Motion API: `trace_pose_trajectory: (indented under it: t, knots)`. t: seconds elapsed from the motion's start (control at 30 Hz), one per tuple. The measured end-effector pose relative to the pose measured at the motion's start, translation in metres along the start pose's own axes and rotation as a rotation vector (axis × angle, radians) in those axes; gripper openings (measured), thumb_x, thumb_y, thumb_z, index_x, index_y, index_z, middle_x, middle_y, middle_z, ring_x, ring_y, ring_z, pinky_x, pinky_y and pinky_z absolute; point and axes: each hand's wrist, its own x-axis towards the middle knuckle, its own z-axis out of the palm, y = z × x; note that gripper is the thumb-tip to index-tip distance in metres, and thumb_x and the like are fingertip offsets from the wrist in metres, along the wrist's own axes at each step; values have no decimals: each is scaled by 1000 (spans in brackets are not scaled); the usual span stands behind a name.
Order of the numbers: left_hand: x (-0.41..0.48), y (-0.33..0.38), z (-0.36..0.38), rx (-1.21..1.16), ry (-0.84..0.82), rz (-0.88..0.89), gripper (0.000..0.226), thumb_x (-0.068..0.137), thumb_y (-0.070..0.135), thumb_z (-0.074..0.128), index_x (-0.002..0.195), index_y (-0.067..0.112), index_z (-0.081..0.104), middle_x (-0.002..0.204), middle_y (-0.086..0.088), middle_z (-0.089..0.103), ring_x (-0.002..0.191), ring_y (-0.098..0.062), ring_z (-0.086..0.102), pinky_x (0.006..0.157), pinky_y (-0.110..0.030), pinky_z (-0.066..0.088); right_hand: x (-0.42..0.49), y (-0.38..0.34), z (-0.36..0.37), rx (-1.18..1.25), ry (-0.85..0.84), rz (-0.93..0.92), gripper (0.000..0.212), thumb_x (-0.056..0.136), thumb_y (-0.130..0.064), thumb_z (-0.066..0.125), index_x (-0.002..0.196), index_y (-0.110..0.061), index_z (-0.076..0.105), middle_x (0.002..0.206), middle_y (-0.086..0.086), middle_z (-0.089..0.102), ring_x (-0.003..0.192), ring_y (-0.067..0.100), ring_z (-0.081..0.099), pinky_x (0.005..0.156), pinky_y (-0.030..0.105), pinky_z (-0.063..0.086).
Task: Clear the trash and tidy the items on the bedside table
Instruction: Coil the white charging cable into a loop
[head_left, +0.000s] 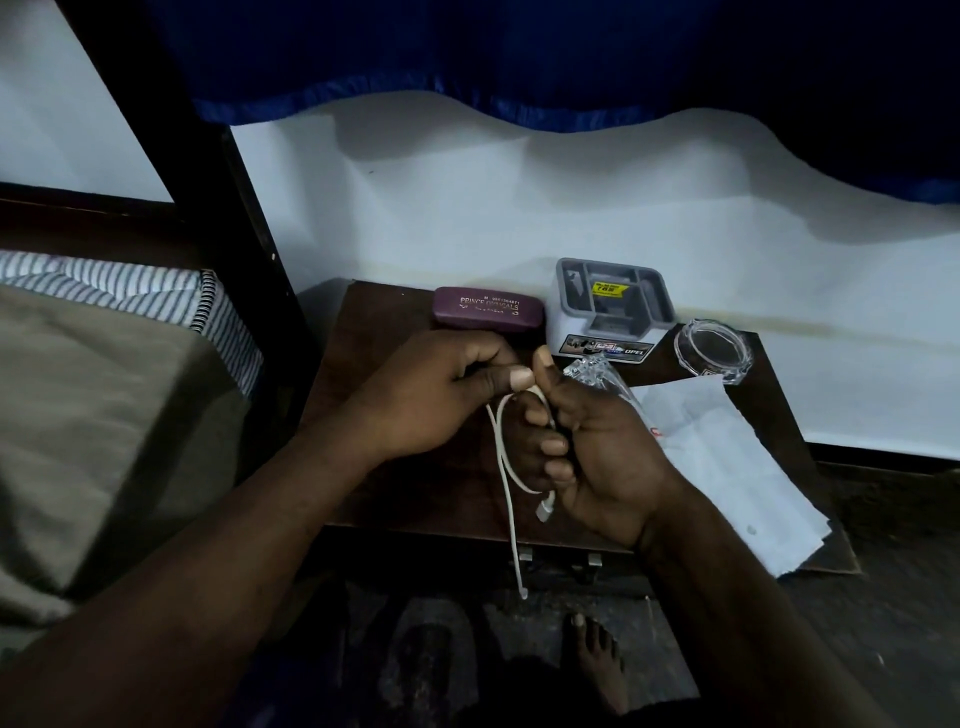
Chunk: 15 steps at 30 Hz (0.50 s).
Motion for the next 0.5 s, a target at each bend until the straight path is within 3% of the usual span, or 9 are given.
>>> trace_pose_trajectory:
  t: [0.13, 0.27, 0.33, 0.4, 0.5]
  knots:
    - [0, 1, 1, -112, 11, -94, 25, 95, 34, 67, 78, 15, 69, 76, -8, 69, 74, -15, 59, 80, -53, 52, 0, 0, 2, -51, 65, -21, 56, 102, -58, 44, 68, -15, 57, 53, -1, 40, 42, 9, 31, 43, 20, 19]
    - [1, 5, 1, -215, 38, -125, 30, 96, 35, 63, 70, 19, 66, 77, -14, 70, 82, -43, 66, 87, -60, 51, 1, -1, 2, 21, 47, -50, 50, 105, -48, 45, 80, -10, 65, 57, -2, 41, 43, 6, 32, 44, 20, 17]
    - [1, 7, 3, -230, 45, -118, 32, 97, 34, 61, 70, 19, 66, 77, -13, 71, 84, -46, 65, 87, -60, 51, 2, -1, 1, 73, 15, -44, 47, 106, -45, 45, 83, -8, 63, 58, -1, 38, 44, 6, 29, 47, 23, 13]
    - [3, 7, 6, -258, 62, -123, 30, 100, 29, 61, 73, 16, 67, 77, -9, 70, 77, -39, 64, 84, -54, 54, 2, -2, 0, 157, -28, -38, 43, 106, -42, 45, 84, -8, 60, 58, -2, 36, 43, 6, 27, 47, 22, 13]
    - [4, 7, 10, -373, 81, -168, 26, 104, 18, 57, 84, 7, 69, 79, -7, 68, 76, -20, 56, 75, -35, 48, 3, -4, -2, 340, -99, -46, 39, 106, -39, 43, 82, -11, 55, 57, -5, 35, 42, 4, 28, 43, 18, 17]
